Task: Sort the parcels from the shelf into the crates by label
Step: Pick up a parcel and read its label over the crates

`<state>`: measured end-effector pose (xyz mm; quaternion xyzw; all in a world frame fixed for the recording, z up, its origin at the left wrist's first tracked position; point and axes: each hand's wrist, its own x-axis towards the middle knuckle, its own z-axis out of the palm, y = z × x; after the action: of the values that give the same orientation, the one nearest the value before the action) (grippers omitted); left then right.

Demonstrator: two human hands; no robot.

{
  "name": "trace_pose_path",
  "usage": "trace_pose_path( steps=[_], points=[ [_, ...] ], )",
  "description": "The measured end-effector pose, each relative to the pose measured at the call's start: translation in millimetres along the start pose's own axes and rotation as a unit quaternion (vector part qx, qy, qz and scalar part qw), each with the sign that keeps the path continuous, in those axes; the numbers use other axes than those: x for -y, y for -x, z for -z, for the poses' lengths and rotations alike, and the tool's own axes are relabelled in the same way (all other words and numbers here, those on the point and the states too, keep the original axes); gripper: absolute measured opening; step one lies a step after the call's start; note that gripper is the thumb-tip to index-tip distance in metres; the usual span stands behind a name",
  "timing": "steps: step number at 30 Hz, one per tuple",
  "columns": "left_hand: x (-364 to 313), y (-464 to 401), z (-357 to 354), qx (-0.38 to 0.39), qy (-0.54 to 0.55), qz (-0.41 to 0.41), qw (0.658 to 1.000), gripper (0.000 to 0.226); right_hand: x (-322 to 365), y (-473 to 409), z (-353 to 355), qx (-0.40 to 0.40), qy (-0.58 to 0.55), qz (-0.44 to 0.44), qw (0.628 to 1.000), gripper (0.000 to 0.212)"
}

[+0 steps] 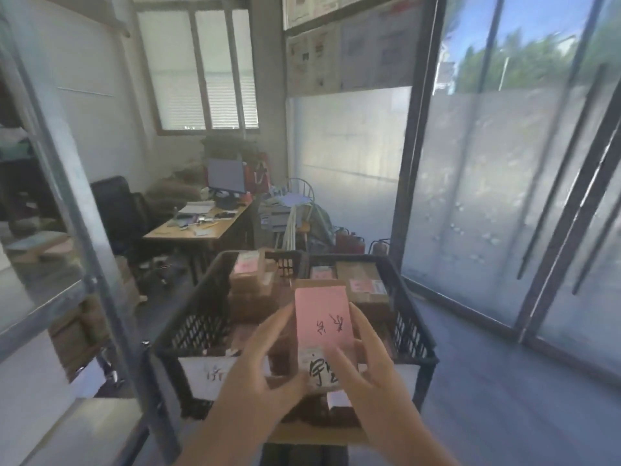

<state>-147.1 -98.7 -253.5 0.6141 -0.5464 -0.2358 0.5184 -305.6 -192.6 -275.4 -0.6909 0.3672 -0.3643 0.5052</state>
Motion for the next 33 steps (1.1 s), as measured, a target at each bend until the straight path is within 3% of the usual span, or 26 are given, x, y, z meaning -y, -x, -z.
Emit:
trace_pose_path(
  steps=[6, 11, 14, 17, 21, 24, 28, 33],
  points=[
    [23, -64, -17, 0.127, 0.070, -0.018, 0.989, 0.080, -10, -37, 3, -0.098, 0.117, -0.035, 0.988, 0.114],
    [58, -100, -33, 0.188, 0.084, 0.014, 0.979, 0.082, -36, -64, 12, -0.178, 0.174, -0.083, 0.965, 0.092],
    [85, -126, -33, 0.151, 0.071, 0.053, 0.985, 0.079, -49, -90, 19, -0.209, 0.180, -0.106, 0.955, 0.088],
    [117, -161, -23, 0.078, 0.029, 0.091, 0.992, 0.073, -71, -124, 23, -0.214, 0.204, -0.117, 0.948, 0.066],
    [156, -207, -11, -0.009, 0.008, 0.154, 0.988, 0.062, -108, -178, 16, -0.164, 0.196, -0.137, 0.957, 0.058],
    [171, -237, -11, -0.035, -0.026, 0.163, 0.986, 0.061, -133, -223, -2, -0.105, 0.171, -0.153, 0.968, 0.068],
    [184, -273, -16, -0.038, -0.052, 0.194, 0.979, 0.058, -164, -280, -28, -0.075, 0.174, -0.170, 0.967, 0.101],
    [200, -308, -24, -0.035, -0.051, 0.197, 0.978, 0.056, -194, -320, -57, -0.092, 0.220, -0.179, 0.954, 0.101]
  ],
)
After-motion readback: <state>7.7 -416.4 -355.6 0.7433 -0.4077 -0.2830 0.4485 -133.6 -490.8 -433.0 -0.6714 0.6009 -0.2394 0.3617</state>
